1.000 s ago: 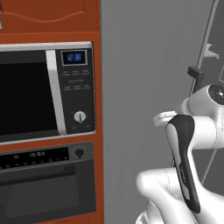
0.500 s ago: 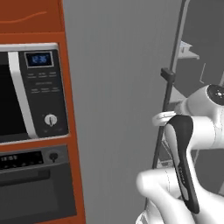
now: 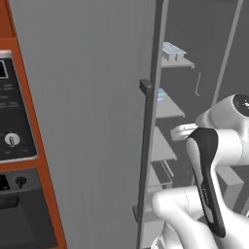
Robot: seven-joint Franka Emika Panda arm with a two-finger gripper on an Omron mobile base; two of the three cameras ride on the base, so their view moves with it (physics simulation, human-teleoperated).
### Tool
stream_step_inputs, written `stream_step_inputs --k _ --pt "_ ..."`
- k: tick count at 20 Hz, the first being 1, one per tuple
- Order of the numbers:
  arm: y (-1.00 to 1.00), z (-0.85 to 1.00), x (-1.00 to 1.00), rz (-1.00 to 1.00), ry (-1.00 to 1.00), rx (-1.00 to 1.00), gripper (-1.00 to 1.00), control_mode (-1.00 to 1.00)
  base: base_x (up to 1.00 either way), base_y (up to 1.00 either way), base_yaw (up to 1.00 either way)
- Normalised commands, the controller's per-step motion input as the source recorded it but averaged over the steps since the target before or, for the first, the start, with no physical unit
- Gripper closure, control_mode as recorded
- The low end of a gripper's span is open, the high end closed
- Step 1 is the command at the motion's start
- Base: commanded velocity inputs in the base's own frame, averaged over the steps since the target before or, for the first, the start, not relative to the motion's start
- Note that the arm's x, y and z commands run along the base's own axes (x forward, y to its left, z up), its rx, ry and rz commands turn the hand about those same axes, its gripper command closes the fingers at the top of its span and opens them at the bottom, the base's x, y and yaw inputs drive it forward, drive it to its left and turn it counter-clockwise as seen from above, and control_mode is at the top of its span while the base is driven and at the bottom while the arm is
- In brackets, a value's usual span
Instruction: Open the freezer door, pick up the ice cube tray from the freezer, and place it on the dining counter.
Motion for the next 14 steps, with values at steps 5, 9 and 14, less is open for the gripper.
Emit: stream_step_inputs --k 5,9,14 --pt "0.00 0.00 0.00 0.00 0.00 0.00 -1.00 1.00 0.68 -0.34 0.00" --pt "0.00 0.00 0.00 0.00 0.00 0.00 -1.00 1.00 0.50 -0.53 0.01" --pt "0.00 0.00 0.00 0.00 0.00 0.00 -1.00 1.00 0.27 -0.33 0.00"
